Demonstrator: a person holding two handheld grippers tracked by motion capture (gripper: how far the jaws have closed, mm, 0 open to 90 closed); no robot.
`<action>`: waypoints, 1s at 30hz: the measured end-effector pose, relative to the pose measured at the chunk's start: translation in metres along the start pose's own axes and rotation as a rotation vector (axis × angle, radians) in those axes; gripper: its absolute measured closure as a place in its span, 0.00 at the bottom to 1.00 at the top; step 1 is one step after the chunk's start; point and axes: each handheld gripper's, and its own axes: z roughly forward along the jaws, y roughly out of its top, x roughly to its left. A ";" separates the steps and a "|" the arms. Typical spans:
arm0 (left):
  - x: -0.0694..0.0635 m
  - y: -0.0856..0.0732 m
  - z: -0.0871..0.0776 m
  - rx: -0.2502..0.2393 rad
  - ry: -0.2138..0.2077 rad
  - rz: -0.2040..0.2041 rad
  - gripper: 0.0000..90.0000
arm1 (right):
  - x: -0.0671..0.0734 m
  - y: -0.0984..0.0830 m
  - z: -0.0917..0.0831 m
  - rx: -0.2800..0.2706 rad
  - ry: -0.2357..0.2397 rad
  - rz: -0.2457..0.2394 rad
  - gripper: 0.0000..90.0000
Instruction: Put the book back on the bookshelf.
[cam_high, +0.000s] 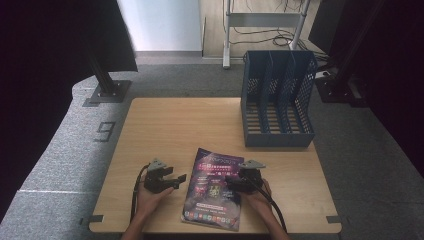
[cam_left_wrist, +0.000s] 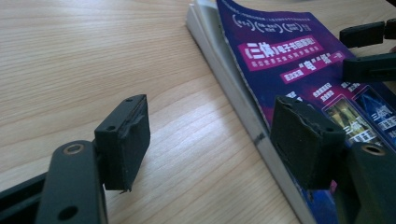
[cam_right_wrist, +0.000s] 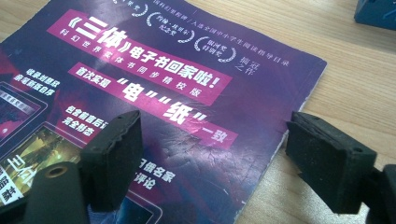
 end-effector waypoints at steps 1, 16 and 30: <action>-0.001 0.000 0.001 0.002 -0.002 0.003 0.32 | 0.000 0.000 0.000 0.000 0.001 -0.001 0.21; -0.008 0.015 0.019 0.019 0.003 0.009 0.31 | 0.000 -0.001 0.000 -0.008 -0.002 -0.002 0.22; -0.024 0.024 0.048 0.066 -0.024 0.049 0.30 | 0.000 -0.003 -0.001 -0.025 -0.005 0.002 0.23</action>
